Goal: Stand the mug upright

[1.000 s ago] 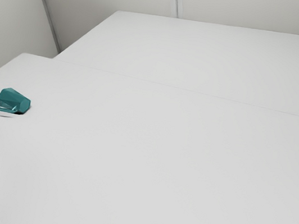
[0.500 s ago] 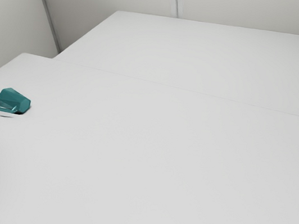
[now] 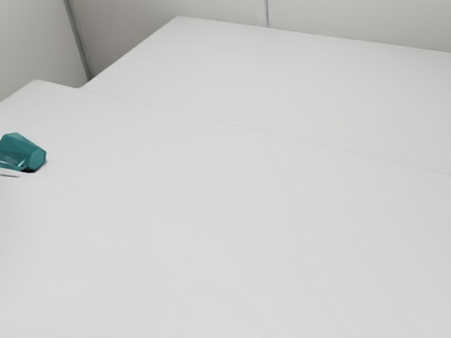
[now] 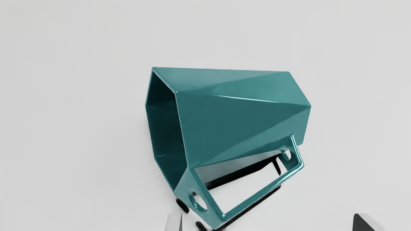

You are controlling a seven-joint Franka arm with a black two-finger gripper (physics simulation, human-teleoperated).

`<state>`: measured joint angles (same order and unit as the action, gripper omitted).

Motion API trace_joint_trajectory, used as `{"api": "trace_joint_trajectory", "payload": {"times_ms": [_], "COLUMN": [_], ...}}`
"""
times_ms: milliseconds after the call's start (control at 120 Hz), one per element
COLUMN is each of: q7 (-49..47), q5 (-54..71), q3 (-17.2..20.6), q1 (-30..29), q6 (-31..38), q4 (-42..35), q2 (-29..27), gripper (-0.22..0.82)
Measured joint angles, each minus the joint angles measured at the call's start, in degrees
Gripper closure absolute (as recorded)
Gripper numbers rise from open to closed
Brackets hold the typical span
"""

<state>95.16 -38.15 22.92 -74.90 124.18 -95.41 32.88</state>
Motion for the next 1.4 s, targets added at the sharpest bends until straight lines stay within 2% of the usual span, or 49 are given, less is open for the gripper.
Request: {"api": "trace_joint_trajectory", "payload": {"times_ms": [258, 717, 925, 1225, 1400], "q7": [2.6, 5.3, 5.9, 6.6, 6.8], "q5": [-0.4, -3.9, -4.4, -4.5, -4.4], "q3": [1.1, 2.9, 3.0, 4.0, 4.5], "q1": [-0.4, -0.6, -0.8, -0.6, -0.3], "q6": [0.8, 0.4, -0.3, -0.7, -0.7], "q4": [4.0, 4.2, 7.2, 7.3, 9.7], "q2": [4.8, 5.2, 8.6, 9.3, 11.6], "gripper": [0.04, 0.05, 0.05, 0.06, 0.06]}}
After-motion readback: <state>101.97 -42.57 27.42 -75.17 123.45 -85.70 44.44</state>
